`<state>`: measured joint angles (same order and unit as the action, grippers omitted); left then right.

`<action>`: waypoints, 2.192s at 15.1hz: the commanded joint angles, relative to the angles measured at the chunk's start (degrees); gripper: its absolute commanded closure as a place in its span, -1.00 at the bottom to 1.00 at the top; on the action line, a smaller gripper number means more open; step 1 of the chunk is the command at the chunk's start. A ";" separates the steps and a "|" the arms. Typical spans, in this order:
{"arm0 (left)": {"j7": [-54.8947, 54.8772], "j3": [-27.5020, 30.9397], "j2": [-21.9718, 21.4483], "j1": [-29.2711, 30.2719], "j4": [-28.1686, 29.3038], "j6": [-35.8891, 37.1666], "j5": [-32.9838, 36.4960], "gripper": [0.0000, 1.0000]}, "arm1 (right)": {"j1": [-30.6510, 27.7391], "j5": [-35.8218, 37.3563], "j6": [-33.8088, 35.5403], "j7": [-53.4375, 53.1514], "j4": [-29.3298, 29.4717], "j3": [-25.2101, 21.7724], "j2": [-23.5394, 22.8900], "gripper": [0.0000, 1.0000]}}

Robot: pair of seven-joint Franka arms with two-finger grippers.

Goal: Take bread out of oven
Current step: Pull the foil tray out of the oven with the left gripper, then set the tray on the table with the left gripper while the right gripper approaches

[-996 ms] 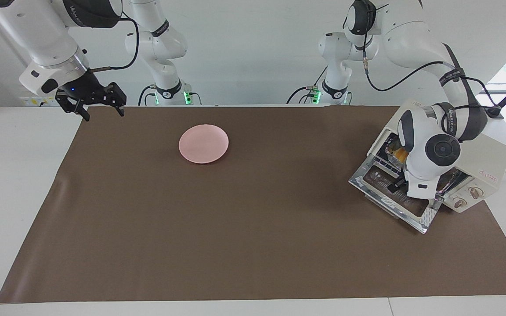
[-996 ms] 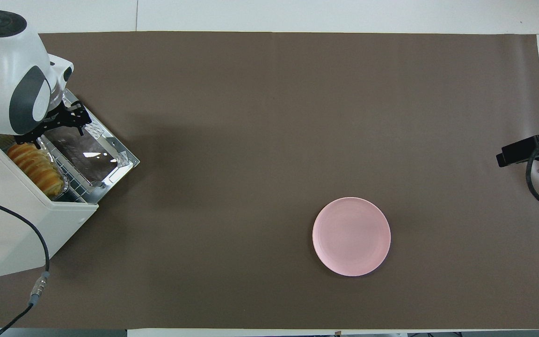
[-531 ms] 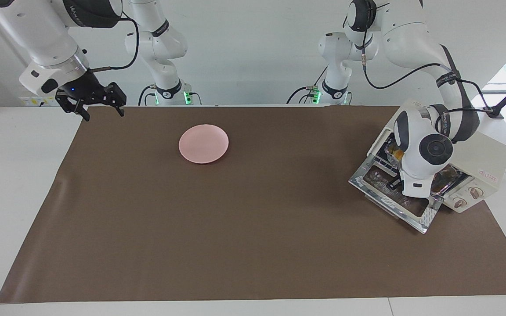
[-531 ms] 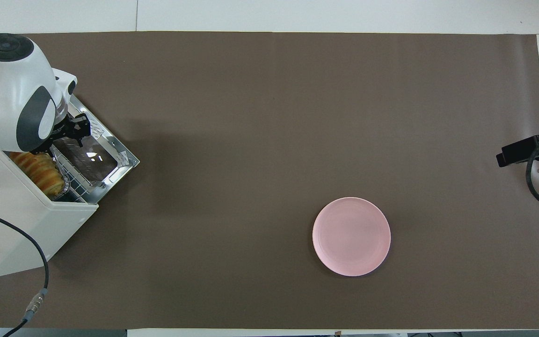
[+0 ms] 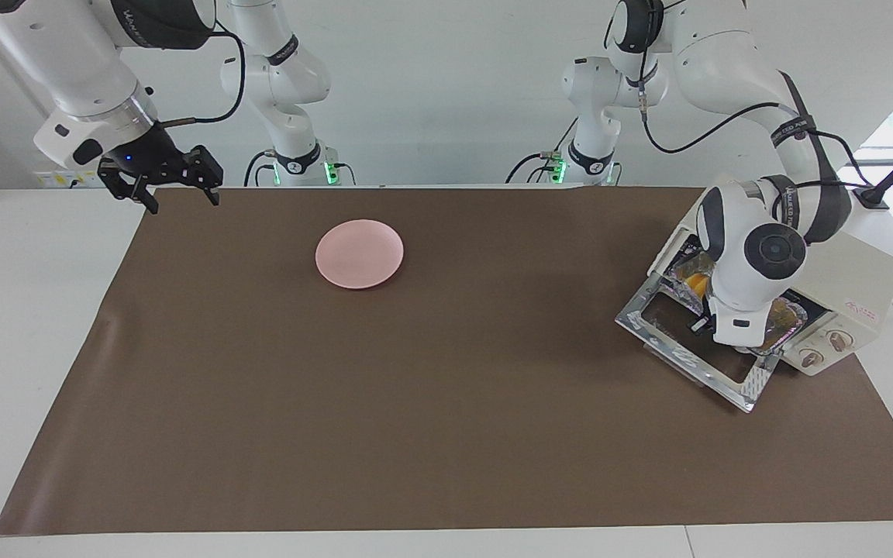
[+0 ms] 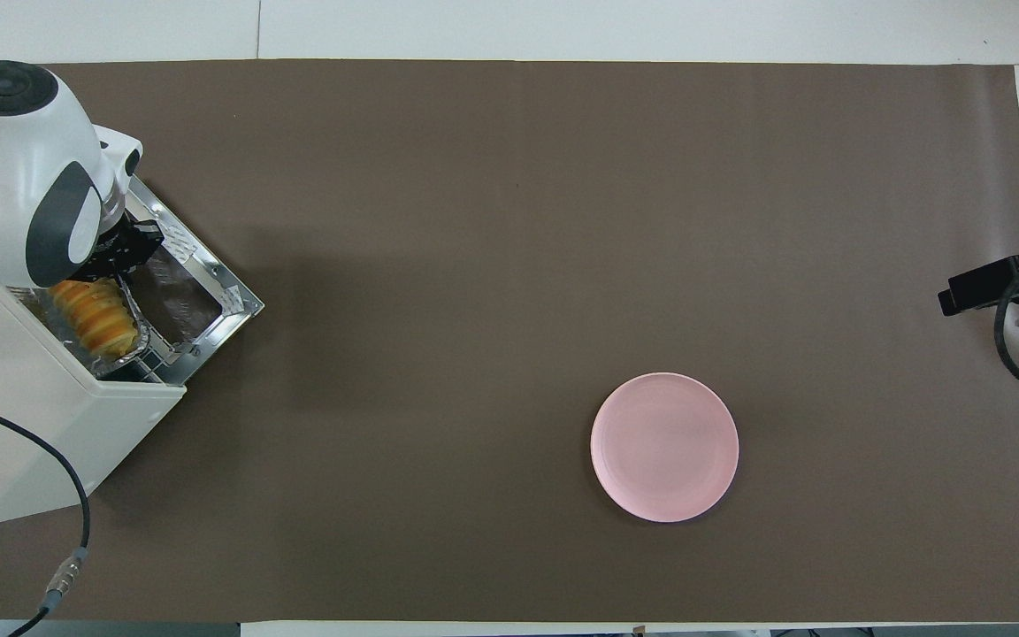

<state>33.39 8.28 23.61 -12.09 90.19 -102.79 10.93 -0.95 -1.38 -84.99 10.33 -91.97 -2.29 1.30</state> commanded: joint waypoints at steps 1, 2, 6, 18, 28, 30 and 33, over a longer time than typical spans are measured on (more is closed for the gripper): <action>-0.43 0.33 4.24 -4.67 -8.60 1.53 -3.10 1.00 | -0.64 0.50 0.61 -0.92 -0.32 0.45 0.46 -1.00; -0.34 0.33 5.38 -6.44 -11.41 1.80 -3.98 1.00 | -0.64 0.50 0.61 -0.92 -0.32 0.45 0.46 -1.00; -0.52 0.16 7.77 -11.98 -15.92 0.58 -9.25 1.00 | -0.55 0.50 0.70 -0.92 -0.58 0.45 0.55 -1.00; -2.45 -0.11 8.12 -31.50 -4.67 -7.08 -12.86 1.00 | -0.46 0.50 1.05 -1.27 -3.57 0.45 2.13 -1.00; -1.57 0.24 8.21 -32.56 -6.15 -6.29 -13.39 -1.00 | 6.92 0.24 -6.59 -11.28 -10.60 1.06 4.77 -1.00; -1.57 0.59 8.56 -32.04 -9.40 -3.14 -13.39 -1.00 | 9.11 -0.29 -9.13 -14.62 -11.91 1.06 4.77 -1.00; -2.36 0.86 3.58 -25.82 -10.12 -2.77 -13.48 -1.00 | 11.92 -0.46 -10.37 -18.49 -12.44 1.15 3.98 -1.00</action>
<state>32.26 9.13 32.39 -42.94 79.90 -107.78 -1.35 9.72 -1.47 -93.56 -5.70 -102.20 -1.17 4.29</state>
